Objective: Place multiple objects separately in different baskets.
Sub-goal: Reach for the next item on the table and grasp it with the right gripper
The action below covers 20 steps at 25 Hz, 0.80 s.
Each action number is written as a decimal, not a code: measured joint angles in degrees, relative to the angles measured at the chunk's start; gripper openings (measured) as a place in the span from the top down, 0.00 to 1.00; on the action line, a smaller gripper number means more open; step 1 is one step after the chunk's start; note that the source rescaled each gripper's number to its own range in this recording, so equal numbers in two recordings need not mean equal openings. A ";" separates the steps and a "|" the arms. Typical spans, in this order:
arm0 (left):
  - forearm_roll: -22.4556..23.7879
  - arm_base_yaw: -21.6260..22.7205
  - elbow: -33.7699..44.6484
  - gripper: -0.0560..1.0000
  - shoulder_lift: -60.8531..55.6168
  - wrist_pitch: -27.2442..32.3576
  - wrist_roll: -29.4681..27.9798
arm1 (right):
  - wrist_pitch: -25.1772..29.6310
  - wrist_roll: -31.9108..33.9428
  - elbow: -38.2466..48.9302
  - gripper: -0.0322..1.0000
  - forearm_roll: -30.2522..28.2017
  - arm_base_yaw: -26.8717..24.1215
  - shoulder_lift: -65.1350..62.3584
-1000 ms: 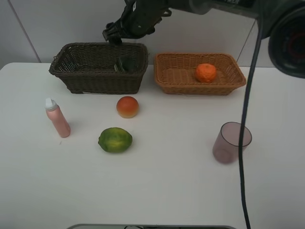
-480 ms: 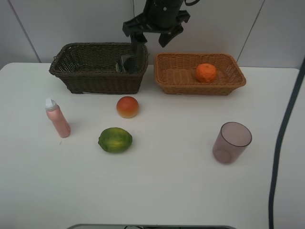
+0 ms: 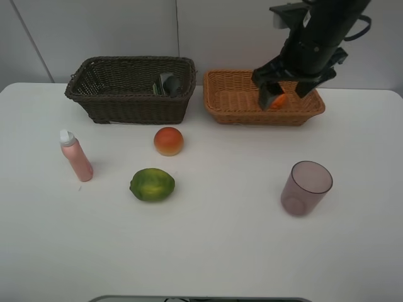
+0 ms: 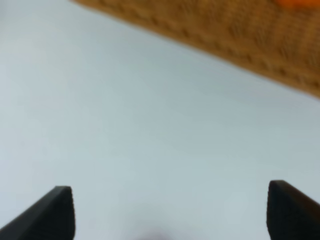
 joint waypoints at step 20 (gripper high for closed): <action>0.00 0.00 0.00 0.00 0.00 0.00 0.00 | -7.95 -13.94 26.31 0.04 5.85 -9.42 -11.37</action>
